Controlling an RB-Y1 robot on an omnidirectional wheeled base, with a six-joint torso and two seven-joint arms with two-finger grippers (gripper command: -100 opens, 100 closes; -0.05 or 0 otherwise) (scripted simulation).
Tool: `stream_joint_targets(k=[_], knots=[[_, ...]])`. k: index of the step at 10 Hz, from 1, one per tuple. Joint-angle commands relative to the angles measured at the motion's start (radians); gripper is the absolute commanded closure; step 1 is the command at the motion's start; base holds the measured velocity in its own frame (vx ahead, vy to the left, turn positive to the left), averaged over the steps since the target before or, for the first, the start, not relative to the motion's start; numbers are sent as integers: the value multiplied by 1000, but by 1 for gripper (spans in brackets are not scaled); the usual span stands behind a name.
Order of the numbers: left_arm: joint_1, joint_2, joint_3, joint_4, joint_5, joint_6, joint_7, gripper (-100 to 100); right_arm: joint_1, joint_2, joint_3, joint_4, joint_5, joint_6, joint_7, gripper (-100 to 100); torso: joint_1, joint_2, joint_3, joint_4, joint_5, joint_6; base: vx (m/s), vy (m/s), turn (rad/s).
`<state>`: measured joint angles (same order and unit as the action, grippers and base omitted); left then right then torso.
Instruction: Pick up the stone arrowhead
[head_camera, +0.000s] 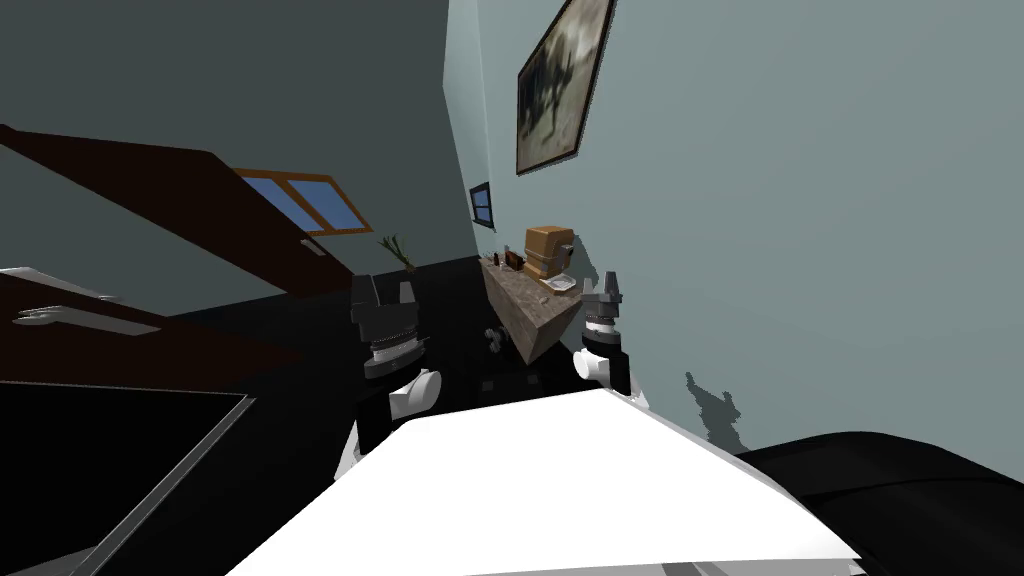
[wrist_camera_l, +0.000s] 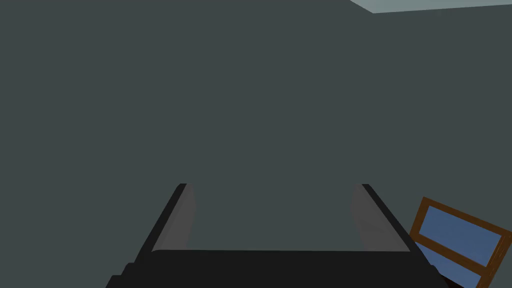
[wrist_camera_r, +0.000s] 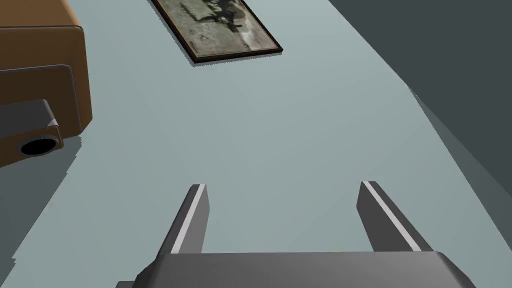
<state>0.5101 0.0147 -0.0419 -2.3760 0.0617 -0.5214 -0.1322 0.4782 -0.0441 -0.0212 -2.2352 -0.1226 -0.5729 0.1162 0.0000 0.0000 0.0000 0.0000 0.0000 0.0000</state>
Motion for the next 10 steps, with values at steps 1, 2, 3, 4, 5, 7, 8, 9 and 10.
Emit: stream_joint_targets(k=[1, 2, 3, 4, 5, 7, 8, 9, 10], knots=[[0, 0, 0, 0, 0, 0, 0, 0, 12, -47, 13, 15, 4, -6, 2, -100, 0, 0, 0, 0, 0, 0, -83, 11, 3], [0, 0, 0, 0, 0, 0, 0, 0, 20, -73, 21, 26, 8, -10, 3, -100, 0, 4, 2, 1, 0, 0, -150, -14, 2], [0, 0, 0, 0, 0, 0, 0, 0, 29, -103, 32, 40, 13, -15, 5, -100, -1, 8, 5, 2, 0, 0, -164, -44, 18], [0, 0, 0, 0, 0, 0, 0, 0, 38, -133, 44, 58, 19, -20, 7, -100, -3, 10, 6, 2, -1, 0, -172, -28, 27], [0, 0, 0, 0, 0, 0, 0, 0, 48, -164, 58, 80, 27, -26, 9, -100, -2, 12, 7, 3, -1, 0, -166, -3, 38], [0, 0, 0, 0, 0, 0, 0, 0, 70, -231, 91, 134, 47, -40, 17, -100, -1, 11, 7, 3, 0, 0, -167, -2, 71], [0, 0, 0, 0, 0, 0, 0, 0, 70, -249, 91, 134, 47, -40, 17, -100, -1, 12, 7, 3, 0, 0, -130, -7, 21], [0, 0, 0, 0, 0, 0, 0, 0, 80, -288, 109, 166, 60, -48, 21, -100, -1, 10, 6, 2, 0, 0, -100, -2, 64], [0, 0, 0, 0, 0, 0, 0, 0, 91, -318, 128, 195, 75, -57, 26, -100, -1, 8, 5, 2, 0, 0, -154, 8, 118]])
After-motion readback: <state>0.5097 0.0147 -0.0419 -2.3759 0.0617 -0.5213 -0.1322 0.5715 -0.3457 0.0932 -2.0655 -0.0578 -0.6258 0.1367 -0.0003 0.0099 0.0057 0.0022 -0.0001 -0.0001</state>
